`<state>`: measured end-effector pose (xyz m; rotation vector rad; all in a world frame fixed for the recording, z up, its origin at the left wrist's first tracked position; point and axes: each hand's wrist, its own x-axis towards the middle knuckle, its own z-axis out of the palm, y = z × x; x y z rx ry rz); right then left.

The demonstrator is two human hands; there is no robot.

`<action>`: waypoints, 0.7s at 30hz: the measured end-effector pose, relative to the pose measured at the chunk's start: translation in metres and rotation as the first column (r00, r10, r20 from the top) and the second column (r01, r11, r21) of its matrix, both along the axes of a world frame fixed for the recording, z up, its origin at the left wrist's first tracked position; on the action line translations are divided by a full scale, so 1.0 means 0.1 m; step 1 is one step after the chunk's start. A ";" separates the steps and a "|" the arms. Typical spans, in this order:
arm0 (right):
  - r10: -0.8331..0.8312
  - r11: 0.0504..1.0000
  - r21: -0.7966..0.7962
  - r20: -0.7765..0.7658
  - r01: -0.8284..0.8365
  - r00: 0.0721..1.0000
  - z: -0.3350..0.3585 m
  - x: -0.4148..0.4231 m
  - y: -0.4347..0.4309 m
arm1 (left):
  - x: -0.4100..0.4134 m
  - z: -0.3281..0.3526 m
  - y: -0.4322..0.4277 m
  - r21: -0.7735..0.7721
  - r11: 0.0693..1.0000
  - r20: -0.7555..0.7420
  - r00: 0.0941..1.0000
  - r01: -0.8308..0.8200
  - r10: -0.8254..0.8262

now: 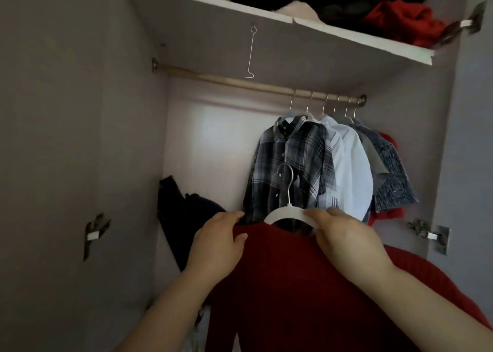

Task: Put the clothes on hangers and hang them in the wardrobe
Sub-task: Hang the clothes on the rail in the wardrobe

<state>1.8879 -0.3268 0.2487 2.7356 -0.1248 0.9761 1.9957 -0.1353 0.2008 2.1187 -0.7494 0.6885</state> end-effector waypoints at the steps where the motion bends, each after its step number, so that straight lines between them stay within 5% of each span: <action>1: 0.002 1.000 -0.001 0.010 -0.002 1.000 0.11 0.16 -0.03 | 0.13 0.09 -0.03 -0.002 1.000 0.024 1.000 -0.002 0.002; 14: 0.047 0.999 -0.031 0.186 -0.042 0.981 1.60 1.99 -0.39 | 1.45 1.12 -0.24 0.040 0.972 0.223 0.951 -0.230 0.216; 21: -0.008 0.995 0.101 0.244 -0.017 0.970 2.23 2.61 -0.58 | 1.97 1.42 -0.41 -0.007 0.947 0.315 0.898 -0.321 0.307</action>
